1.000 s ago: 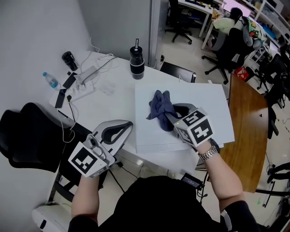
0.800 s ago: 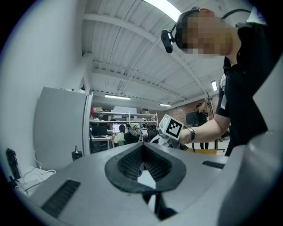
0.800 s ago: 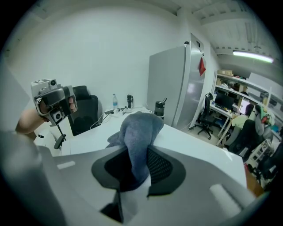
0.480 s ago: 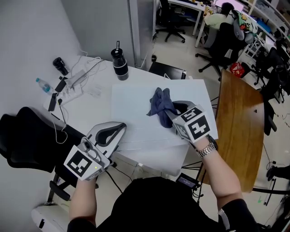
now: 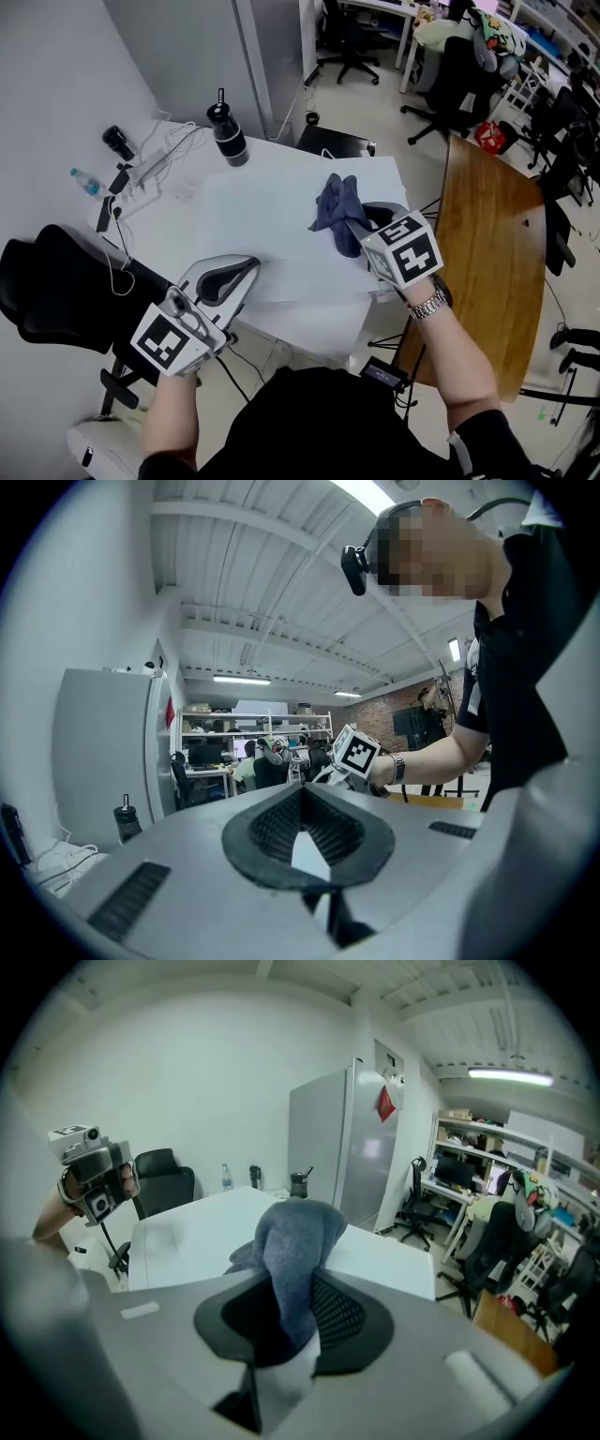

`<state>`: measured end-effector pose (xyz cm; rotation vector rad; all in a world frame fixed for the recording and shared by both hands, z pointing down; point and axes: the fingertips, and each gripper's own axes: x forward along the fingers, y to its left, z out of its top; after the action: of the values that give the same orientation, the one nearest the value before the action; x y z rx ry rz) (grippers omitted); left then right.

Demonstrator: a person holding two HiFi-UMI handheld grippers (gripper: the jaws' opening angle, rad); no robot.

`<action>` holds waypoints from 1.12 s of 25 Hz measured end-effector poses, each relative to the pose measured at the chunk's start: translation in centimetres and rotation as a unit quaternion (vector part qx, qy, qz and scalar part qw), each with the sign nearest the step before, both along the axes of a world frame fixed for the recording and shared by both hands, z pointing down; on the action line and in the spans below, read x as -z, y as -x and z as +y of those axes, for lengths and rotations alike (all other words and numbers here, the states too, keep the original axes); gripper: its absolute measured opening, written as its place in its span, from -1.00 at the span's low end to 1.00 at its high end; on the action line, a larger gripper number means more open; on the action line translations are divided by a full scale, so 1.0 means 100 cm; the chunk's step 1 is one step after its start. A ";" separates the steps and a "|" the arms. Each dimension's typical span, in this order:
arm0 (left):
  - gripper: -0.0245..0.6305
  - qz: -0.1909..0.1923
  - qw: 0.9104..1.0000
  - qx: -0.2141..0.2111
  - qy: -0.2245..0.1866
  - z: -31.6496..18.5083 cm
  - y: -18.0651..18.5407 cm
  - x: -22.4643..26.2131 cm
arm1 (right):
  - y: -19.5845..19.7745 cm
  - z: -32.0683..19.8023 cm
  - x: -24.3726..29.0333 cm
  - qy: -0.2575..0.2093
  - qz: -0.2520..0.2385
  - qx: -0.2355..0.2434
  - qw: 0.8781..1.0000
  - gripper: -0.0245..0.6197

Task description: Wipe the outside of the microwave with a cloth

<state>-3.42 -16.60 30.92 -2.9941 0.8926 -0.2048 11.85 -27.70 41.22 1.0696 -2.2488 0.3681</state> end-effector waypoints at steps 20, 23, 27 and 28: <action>-0.91 -0.021 1.000 -0.003 -0.011 0.004 -0.098 0.002 | -0.117 -0.009 0.001 -0.029 -0.029 -0.039 0.998 -0.61; -0.91 -0.013 1.000 -0.003 -0.027 0.001 -0.110 0.007 | -0.132 -0.011 0.000 -0.031 -0.035 -0.047 0.998 -0.61; -0.91 -0.013 1.000 0.000 -0.029 -0.002 -0.119 0.007 | -0.149 -0.013 -0.008 -0.027 -0.039 -0.058 0.997 -0.61; -0.91 -0.014 1.000 0.001 -0.027 -0.002 -0.121 0.007 | -0.152 -0.013 -0.011 -0.026 -0.043 -0.060 0.997 -0.61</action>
<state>8.73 -16.80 30.25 -2.9338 0.8827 -0.2179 27.06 -28.99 42.34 1.2404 -2.2859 0.4151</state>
